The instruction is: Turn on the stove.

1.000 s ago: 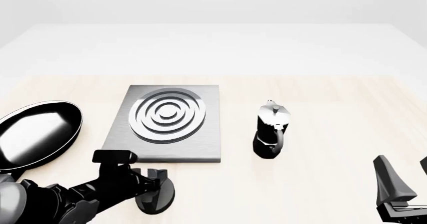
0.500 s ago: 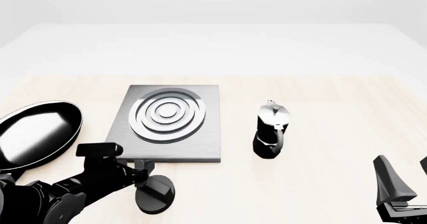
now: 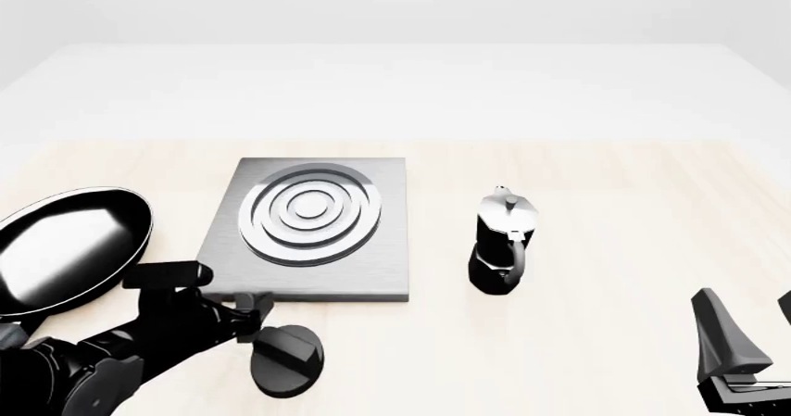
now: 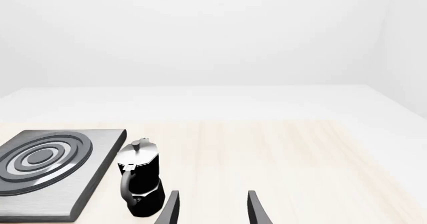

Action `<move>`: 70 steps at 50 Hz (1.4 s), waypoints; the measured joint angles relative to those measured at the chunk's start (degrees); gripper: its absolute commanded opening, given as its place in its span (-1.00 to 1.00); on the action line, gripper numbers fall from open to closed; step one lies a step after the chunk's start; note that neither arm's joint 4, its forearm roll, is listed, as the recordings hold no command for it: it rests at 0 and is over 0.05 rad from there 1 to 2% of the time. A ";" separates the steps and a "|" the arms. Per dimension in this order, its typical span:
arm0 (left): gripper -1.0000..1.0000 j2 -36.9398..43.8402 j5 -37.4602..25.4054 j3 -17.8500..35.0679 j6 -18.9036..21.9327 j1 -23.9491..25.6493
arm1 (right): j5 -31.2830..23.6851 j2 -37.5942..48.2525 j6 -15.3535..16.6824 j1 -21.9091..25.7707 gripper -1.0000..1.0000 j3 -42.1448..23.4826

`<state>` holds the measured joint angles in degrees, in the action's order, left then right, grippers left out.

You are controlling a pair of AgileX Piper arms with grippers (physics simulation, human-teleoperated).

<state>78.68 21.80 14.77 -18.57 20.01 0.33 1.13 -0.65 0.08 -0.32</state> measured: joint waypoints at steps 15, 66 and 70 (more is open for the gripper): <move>1.00 -7.82 -5.66 0.05 1.25 -1.76 | 0.00 0.01 0.00 0.00 1.00 0.00; 1.00 -65.89 -50.47 8.61 13.20 -12.01 | 0.01 0.01 0.00 0.00 1.00 0.00; 1.00 -68.21 -53.33 9.11 13.44 -12.77 | 0.01 0.02 0.00 0.00 1.00 0.00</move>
<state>10.47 -31.53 23.89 -5.14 7.24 0.33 1.15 -0.65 0.08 -0.32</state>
